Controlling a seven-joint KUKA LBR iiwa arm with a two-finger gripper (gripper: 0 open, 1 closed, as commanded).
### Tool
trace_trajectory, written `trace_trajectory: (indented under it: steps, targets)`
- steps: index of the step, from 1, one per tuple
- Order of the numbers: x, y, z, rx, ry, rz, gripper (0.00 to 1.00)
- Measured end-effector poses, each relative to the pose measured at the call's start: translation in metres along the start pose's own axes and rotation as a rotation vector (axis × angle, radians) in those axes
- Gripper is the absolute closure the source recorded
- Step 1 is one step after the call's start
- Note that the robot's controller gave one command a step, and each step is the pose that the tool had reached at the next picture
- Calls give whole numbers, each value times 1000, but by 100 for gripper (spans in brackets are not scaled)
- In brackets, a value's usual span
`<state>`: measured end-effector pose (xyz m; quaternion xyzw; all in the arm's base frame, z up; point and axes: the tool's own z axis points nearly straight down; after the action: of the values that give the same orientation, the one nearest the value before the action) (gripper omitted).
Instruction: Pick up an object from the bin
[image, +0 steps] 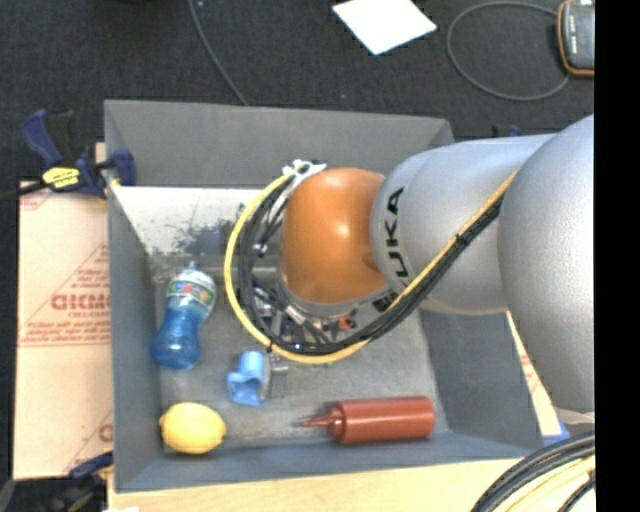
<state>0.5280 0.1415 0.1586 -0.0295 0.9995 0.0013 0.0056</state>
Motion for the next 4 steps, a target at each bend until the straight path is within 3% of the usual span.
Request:
trace_trajectory:
  steps: [1, 2, 3, 4]
  targets:
    - [4, -19, 83, 1, 15, 14, 0]
    - [-2, -15, 89, -3, -4, 59, 0]
    - [1, -4, 88, -3, 6, 84, 100]
    - [1, -4, 88, -3, 6, 84, 100]
